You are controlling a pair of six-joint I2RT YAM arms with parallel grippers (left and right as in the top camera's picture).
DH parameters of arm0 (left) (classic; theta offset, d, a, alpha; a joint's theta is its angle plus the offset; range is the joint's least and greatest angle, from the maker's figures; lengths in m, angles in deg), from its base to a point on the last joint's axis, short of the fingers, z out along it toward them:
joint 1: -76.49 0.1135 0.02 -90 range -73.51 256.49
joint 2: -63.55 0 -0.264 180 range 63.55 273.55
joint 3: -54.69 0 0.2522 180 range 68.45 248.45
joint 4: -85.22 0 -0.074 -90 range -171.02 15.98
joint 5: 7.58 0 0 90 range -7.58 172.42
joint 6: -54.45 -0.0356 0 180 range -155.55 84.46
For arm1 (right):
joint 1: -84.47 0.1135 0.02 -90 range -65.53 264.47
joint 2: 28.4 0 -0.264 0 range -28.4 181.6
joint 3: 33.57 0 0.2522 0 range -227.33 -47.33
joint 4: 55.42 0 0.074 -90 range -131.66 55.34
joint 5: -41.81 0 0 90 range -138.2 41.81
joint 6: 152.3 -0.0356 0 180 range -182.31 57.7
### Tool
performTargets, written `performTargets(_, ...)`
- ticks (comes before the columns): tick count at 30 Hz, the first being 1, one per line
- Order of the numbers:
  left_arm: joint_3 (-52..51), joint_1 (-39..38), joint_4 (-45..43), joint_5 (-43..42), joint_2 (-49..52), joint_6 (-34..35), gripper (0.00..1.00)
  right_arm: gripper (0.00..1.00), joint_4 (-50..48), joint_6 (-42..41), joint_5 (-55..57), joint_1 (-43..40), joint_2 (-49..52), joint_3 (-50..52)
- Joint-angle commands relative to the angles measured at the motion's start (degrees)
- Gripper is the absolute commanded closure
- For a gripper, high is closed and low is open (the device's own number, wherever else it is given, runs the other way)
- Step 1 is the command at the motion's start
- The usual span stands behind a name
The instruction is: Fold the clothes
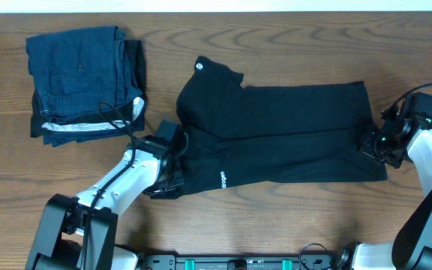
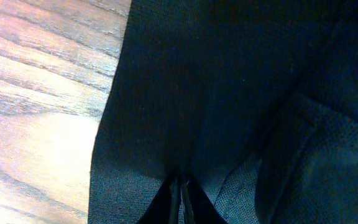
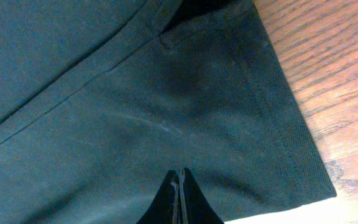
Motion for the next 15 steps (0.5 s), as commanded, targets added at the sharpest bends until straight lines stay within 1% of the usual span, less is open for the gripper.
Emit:
performTargets(1,0.76,0.98,2.01,4.09,1.49,-2.32,0.93,0.98,-0.22,0.85,-1.05,0.59,0.35,0.24)
performTargets(5,7.50,0.92,7.13,4.02,-0.37,-2.73,0.93,0.99,-0.59,0.83,-4.26,0.59,0.35,-0.98)
performTargets(8,12.83,0.76,10.05,1.33,-2.21,-2.99,0.84,0.99,-3.63,0.87,-8.28,0.59,0.35,-1.27)
performTargets(9,14.27,0.76,10.45,-0.33,-2.80,-3.65,0.83,0.99,-5.01,0.87,-9.05,0.59,0.37,-1.27)
performTargets(13,19.47,0.76,9.55,-6.19,-4.81,-6.58,0.84,0.99,-12.90,0.90,-9.31,0.59,0.37,-1.25)
performTargets(15,23.02,0.76,8.44,-6.95,-4.79,-9.25,0.93,0.99,-16.44,1.01,-12.15,0.59,0.37,-1.25)
